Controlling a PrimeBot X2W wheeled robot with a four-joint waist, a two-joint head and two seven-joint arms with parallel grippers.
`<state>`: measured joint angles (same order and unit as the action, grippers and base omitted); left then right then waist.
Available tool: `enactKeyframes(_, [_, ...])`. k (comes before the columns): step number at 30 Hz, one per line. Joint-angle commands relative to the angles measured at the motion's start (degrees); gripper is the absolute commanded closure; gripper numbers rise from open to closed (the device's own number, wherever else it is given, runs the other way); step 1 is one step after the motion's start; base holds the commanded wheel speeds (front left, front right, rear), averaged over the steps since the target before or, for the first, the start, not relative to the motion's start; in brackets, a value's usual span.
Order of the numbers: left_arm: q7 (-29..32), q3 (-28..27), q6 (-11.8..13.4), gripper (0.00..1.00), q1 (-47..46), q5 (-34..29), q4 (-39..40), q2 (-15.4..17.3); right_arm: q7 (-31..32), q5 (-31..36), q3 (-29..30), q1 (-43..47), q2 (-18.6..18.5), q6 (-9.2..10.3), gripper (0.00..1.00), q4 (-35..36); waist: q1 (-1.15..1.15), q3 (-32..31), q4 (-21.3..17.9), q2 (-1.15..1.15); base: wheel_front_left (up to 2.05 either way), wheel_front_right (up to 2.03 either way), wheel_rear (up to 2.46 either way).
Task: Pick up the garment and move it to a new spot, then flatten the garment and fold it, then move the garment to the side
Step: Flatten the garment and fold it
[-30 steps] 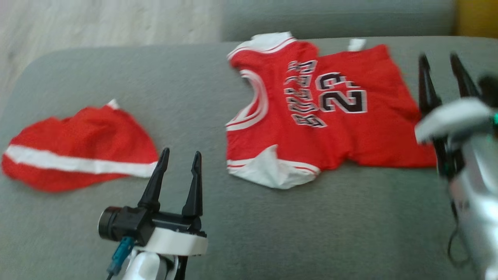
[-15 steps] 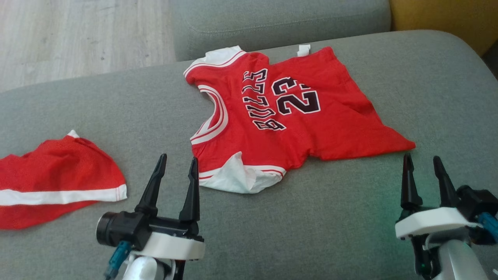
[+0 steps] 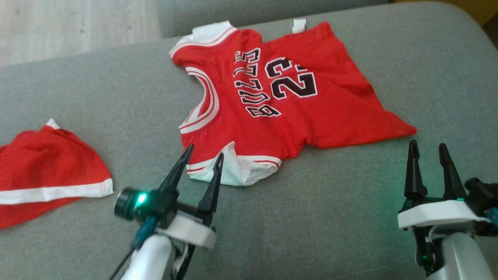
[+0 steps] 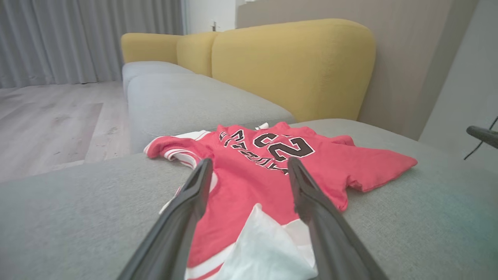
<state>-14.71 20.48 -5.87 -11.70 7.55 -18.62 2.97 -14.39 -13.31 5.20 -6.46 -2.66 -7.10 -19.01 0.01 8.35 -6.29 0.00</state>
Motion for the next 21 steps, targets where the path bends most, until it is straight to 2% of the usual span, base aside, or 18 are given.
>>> enactKeyframes(1, [-0.29,-0.74,-0.37,0.00,-4.16,-0.50,-0.19,0.34,-0.61,-0.70,-1.52,-2.39,-0.22,-0.39,0.00,2.03,-0.01,1.26,-0.77,0.00,0.00,0.00,0.00])
enactKeyframes(8, [2.81,4.55,-1.05,0.00,-12.11,-2.85,-11.20,0.39,-0.61,-1.31,-2.91,-3.16,-0.22,-0.39,0.00,1.36,-0.01,2.67,-2.06,0.00,0.00,0.00,0.00])
enactKeyframes(11, [4.99,5.11,0.55,0.00,-14.40,-4.46,-15.13,0.73,-0.61,-1.47,-3.09,-3.36,-0.22,-0.39,0.00,1.17,-0.01,2.91,-2.41,0.00,0.00,0.00,0.00])
enactKeyframes(14, [6.02,5.47,2.00,0.00,-16.25,-5.63,-17.73,0.98,-0.61,-1.49,-3.20,-3.51,-0.22,-0.39,0.00,0.94,-0.01,2.94,-2.64,0.00,0.00,0.00,0.00])
enactKeyframes(21, [8.14,6.88,1.53,0.00,-18.46,-6.31,-21.08,1.46,-0.61,-1.87,-3.63,-3.54,-0.22,-0.39,0.00,0.59,-0.01,2.78,-2.94,0.00,0.00,0.00,0.00])
